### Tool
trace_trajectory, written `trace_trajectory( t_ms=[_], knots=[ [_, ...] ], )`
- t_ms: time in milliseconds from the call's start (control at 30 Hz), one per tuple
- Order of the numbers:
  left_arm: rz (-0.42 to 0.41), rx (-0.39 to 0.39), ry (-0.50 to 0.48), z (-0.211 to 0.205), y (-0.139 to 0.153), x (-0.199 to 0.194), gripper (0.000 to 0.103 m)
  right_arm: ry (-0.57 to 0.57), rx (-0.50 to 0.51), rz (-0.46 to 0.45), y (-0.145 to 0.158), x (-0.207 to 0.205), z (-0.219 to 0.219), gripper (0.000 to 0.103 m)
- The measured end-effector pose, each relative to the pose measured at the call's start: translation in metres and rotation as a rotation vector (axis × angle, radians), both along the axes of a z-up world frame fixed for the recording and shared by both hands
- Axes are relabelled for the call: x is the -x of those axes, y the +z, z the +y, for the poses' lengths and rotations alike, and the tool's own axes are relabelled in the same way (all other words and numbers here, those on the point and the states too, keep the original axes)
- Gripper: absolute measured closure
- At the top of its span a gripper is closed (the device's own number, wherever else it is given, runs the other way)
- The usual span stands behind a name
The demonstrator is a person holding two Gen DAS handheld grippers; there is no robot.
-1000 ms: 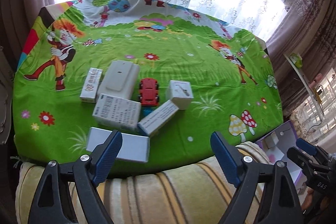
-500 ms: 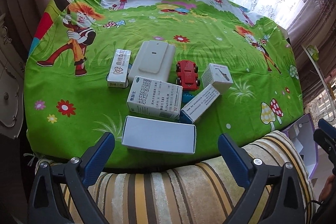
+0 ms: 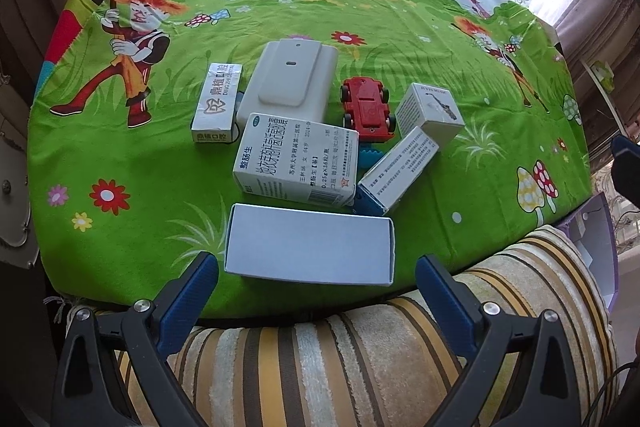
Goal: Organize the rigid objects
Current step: 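Grasp the large pale grey box with the left tool, then grasp the long white printed box with the right tool while the left tool holds the grey box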
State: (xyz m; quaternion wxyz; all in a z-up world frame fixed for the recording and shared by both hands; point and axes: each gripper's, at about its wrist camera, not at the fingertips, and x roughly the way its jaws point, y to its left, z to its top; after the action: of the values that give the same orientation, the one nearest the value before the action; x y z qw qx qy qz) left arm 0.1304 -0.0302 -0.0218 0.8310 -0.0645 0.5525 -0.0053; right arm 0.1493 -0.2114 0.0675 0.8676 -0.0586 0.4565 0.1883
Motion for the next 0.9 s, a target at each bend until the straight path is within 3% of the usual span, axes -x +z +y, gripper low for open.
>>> trace_trajectory(
  t_ms=[367, 467, 567, 900],
  knots=[
    [0.009, 0.013, -0.004, 0.003, -0.011, -0.007, 0.004, 0.123, 0.076, 0.098, -0.044, -0.014, 0.035, 0.017],
    [0.012, 0.024, -0.005, 0.004, -0.014, -0.007, 0.014, 0.143, 0.082, 0.115, -0.053, -0.017, 0.039, 0.017],
    [0.005, 0.034, 0.001, 0.005, -0.014, -0.006, 0.015, 0.159, 0.091, 0.13, -0.06, -0.02, 0.044, 0.017],
    [-0.095, 0.039, 0.093, 0.017, 0.004, 0.01, 0.016, 0.17, 0.058, 0.175, -0.071, -0.022, 0.044, 0.013]
  ],
)
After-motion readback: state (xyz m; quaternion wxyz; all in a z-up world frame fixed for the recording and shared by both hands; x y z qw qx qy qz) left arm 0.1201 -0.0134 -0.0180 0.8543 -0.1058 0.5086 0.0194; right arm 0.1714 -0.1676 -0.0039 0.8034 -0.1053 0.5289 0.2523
